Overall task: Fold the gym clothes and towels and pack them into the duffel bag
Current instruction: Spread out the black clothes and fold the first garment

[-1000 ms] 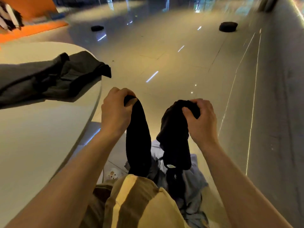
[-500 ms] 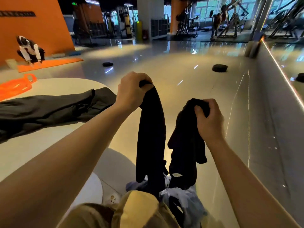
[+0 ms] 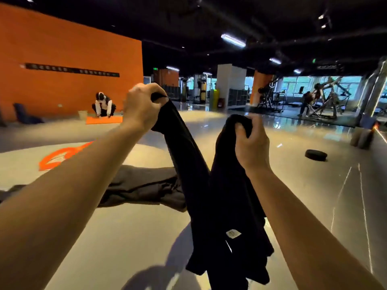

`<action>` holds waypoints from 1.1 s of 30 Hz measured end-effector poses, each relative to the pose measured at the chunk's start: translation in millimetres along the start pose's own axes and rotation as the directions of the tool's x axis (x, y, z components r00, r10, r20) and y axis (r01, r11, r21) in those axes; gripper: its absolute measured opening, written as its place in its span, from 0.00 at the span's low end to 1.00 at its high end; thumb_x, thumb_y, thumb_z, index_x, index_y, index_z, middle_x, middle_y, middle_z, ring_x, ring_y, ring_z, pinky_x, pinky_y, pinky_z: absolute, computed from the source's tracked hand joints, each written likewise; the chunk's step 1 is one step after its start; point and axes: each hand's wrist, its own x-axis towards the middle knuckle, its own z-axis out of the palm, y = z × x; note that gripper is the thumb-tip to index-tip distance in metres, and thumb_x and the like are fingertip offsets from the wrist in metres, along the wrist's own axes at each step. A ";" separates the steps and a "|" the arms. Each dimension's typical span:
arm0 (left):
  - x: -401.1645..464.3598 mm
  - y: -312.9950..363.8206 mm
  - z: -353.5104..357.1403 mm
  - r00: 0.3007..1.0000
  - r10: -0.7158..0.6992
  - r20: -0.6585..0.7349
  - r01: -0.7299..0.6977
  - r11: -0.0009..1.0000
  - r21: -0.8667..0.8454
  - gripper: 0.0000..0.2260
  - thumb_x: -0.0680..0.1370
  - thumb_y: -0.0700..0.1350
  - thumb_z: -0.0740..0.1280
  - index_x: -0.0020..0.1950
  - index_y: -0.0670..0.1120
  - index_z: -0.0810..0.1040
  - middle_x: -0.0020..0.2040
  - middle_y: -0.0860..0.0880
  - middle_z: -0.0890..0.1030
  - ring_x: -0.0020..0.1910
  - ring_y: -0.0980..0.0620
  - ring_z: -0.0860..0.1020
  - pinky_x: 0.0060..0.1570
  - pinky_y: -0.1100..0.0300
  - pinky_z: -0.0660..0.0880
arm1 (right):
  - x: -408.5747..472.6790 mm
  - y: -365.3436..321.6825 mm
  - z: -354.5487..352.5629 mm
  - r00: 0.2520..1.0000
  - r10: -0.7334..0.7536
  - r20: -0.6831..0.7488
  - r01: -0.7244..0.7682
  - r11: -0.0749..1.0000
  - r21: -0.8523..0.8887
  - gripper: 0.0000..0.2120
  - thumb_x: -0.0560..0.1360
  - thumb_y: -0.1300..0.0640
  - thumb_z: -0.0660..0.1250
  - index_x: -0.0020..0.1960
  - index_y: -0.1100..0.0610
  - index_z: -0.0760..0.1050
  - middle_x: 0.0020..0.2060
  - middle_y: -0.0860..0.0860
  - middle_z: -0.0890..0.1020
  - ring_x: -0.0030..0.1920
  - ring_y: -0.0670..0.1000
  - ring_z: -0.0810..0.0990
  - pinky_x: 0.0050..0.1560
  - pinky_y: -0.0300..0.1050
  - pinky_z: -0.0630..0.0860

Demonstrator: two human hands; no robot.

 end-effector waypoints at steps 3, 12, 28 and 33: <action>8.5 -58.0 -58.9 0.992 -0.074 -0.105 0.083 0.992 0.092 0.06 0.76 0.44 0.69 0.51 0.46 0.83 0.51 0.44 0.82 0.53 0.44 0.77 0.48 0.59 0.68 | 16.3 -51.5 58.3 0.990 -0.135 0.048 0.130 0.986 0.102 0.04 0.80 0.61 0.60 0.51 0.53 0.66 0.43 0.48 0.73 0.46 0.49 0.74 0.45 0.31 0.73; -81.1 -236.8 -185.0 0.854 -0.445 -0.269 0.512 0.807 0.294 0.08 0.79 0.44 0.65 0.55 0.44 0.81 0.54 0.38 0.77 0.53 0.36 0.75 0.52 0.50 0.69 | 0.4 -141.1 266.9 0.900 -0.247 0.359 0.156 0.952 0.262 0.07 0.79 0.62 0.59 0.57 0.57 0.69 0.51 0.56 0.76 0.47 0.52 0.73 0.37 0.31 0.66; -262.5 -237.5 -113.5 0.637 -0.558 0.532 0.290 0.813 0.505 0.53 0.54 0.77 0.21 0.76 0.64 0.47 0.79 0.55 0.45 0.77 0.50 0.41 0.73 0.42 0.42 | -151.8 9.9 203.4 0.635 0.121 0.763 0.264 0.894 -0.361 0.29 0.74 0.33 0.55 0.71 0.45 0.64 0.68 0.46 0.70 0.68 0.48 0.68 0.68 0.52 0.67; -279.9 -231.5 -94.1 0.586 -0.600 0.544 0.192 0.756 0.626 0.50 0.53 0.74 0.16 0.75 0.65 0.38 0.79 0.56 0.40 0.77 0.47 0.37 0.71 0.37 0.38 | -197.7 49.3 169.0 0.538 0.369 0.758 0.336 0.731 -0.594 0.52 0.55 0.18 0.28 0.75 0.37 0.47 0.76 0.45 0.52 0.77 0.48 0.48 0.74 0.57 0.50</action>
